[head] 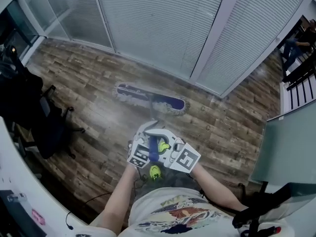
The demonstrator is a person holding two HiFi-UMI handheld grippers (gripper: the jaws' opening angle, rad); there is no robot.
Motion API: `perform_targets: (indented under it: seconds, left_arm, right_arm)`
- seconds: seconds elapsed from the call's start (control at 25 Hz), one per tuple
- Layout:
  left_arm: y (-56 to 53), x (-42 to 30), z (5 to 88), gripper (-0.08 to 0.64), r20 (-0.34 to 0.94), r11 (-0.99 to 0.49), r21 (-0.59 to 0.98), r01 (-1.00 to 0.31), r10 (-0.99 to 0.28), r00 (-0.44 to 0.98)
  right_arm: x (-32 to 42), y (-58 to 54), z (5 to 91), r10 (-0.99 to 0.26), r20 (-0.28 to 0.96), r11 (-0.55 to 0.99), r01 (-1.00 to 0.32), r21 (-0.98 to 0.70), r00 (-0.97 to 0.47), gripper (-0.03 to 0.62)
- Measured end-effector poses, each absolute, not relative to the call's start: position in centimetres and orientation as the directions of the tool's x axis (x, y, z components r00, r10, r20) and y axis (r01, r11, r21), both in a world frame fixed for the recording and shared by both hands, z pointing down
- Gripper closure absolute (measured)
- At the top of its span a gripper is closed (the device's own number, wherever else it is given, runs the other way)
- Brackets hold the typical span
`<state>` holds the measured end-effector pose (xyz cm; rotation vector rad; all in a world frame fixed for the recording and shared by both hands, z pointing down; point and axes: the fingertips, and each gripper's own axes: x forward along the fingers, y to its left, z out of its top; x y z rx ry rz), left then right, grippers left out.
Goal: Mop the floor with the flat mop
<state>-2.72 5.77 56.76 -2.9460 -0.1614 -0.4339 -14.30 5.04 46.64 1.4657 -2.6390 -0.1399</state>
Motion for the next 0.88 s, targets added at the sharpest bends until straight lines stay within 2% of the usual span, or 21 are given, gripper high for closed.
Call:
perform_targets:
  seconds: [0.36,0.68,0.88]
  left_arm:
    - [16.4,-13.4,55.4,0.446,0.301,-0.995,-0.102,0.003,-0.028,0.953]
    - [30.2,-16.4,56.7,0.448,0.352,-0.986,-0.152,-0.068,-0.118,0.929]
    - [36.0,-18.1,57.2,0.448,0.361,-0.982,-0.171,-0.081,-0.139,0.922]
  right_arm:
    - [-25.0,16.8,44.9,-0.772,0.038,0.635,-0.767,0.098,-0.634,0.376]
    - [-27.2,31.8,45.6,-0.715,0.006,0.699,-0.714,0.038,-0.7,0.371]
    - [-28.6,37.9,44.9,-0.686,-0.061,0.724,-0.689,0.039,-0.725,0.367]
